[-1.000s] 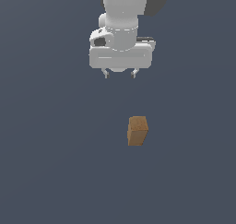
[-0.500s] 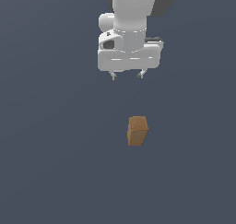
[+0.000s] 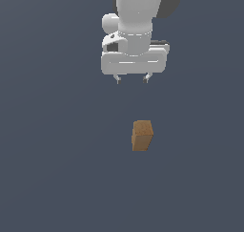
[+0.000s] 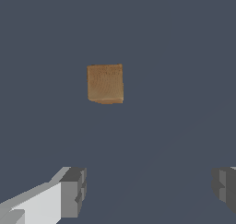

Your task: Pick up the object and move it to a goal position.

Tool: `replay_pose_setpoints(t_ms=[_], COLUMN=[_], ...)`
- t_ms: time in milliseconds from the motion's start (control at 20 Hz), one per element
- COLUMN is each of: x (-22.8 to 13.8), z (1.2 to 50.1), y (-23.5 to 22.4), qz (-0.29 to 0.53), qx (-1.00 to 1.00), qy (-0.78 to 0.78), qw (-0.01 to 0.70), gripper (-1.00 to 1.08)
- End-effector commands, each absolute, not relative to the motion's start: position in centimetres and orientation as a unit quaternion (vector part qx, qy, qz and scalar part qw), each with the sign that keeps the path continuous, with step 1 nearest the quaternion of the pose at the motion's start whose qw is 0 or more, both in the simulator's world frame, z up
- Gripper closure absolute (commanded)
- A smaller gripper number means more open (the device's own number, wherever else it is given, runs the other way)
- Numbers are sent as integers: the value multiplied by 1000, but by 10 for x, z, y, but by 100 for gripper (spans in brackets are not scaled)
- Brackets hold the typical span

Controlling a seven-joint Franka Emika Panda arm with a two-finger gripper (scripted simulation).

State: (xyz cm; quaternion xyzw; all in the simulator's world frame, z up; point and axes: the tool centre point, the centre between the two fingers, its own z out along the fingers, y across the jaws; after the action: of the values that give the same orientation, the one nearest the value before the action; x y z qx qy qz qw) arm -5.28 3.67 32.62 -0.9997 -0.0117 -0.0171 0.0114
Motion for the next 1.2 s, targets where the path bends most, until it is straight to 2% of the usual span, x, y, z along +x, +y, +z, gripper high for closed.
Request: replay_pose_setpoints(t_ms=[0, 1150], x=[-51, -13], z=[324, 286], y=[38, 53], qz=[-16, -5], qx=[-1000, -967], qy=[2, 254], qw=[12, 18], gripper=[-92, -92])
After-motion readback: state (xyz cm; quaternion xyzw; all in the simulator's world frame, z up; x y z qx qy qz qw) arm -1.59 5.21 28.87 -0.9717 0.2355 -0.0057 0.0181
